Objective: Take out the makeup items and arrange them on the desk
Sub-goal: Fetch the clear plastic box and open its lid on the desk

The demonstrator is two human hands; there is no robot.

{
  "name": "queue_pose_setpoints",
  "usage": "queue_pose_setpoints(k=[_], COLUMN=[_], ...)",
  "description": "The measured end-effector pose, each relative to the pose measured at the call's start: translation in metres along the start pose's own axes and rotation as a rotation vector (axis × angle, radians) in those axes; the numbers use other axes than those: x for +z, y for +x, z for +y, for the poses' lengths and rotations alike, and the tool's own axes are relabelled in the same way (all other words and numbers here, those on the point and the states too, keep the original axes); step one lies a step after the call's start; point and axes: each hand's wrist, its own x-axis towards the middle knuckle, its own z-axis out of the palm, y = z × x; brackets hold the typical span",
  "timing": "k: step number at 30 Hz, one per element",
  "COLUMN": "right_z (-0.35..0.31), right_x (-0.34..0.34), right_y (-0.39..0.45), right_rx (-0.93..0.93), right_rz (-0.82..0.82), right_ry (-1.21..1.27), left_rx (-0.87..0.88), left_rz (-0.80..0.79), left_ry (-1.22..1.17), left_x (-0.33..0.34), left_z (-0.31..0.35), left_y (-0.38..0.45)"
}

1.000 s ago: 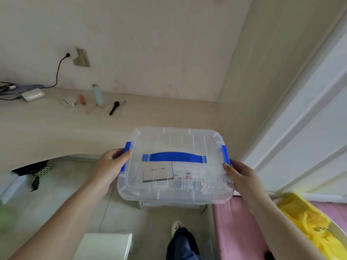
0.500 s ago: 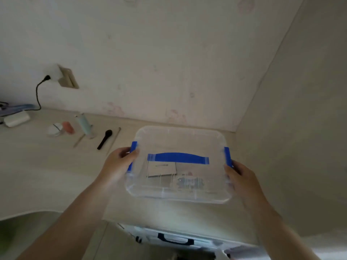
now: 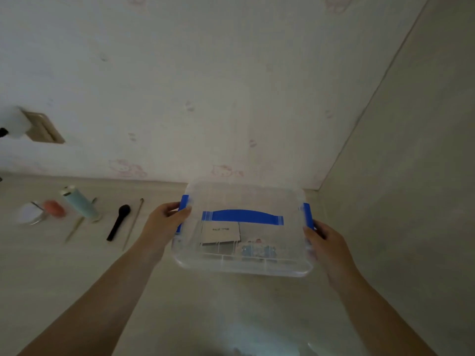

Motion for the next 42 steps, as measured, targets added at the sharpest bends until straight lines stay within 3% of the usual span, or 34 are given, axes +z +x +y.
queue_pose_setpoints(k=[14,24,35,42], right_z=[0.006,0.002,0.003,0.017], right_x=[0.006,0.001,0.002,-0.005], right_y=[0.018,0.027,0.028,0.04], right_rx=[0.064,-0.02,-0.151,0.077], right_rz=[0.073,0.054,0.048,0.014], right_ry=[-0.026,-0.278,-0.552,-0.294], left_rx=[-0.013,0.1,0.136,0.007], left_rz=[-0.04,0.152,0.181,0.132], left_ry=[-0.023,0.095,0.166,0.134], left_x=[0.003,0.009,0.013,-0.001], left_z=[-0.021,-0.024,-0.014,-0.024], left_y=[0.021,0.016,0.005,0.01])
